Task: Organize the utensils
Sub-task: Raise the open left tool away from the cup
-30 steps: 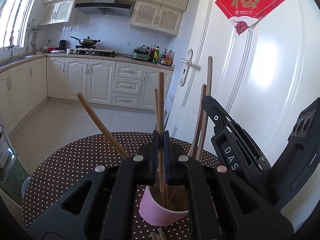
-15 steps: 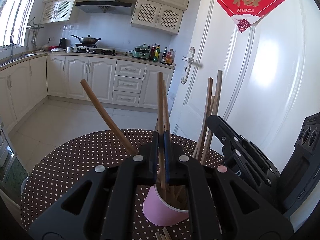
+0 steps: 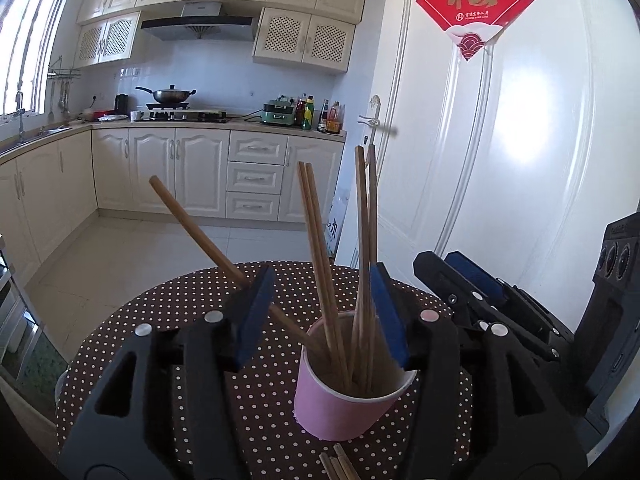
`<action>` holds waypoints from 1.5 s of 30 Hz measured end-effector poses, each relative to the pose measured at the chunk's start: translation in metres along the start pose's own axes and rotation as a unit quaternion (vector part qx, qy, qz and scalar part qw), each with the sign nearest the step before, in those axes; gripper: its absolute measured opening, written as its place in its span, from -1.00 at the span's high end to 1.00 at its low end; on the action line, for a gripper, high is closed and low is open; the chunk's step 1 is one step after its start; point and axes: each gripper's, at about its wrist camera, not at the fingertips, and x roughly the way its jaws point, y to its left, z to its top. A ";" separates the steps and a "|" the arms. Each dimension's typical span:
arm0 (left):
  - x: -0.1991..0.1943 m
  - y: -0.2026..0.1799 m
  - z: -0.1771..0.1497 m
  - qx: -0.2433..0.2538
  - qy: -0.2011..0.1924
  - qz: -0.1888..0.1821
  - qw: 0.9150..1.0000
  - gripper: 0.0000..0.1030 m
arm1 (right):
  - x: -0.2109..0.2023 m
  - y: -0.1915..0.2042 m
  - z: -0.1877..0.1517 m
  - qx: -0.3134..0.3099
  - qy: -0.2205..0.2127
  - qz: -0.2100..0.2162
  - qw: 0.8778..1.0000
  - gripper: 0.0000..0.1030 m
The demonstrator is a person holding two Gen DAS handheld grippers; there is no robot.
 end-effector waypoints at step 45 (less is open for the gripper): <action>-0.081 -0.010 -0.056 0.001 0.091 0.079 0.993 -0.77 | -0.099 -0.032 0.001 0.023 0.128 -0.048 0.990 -0.84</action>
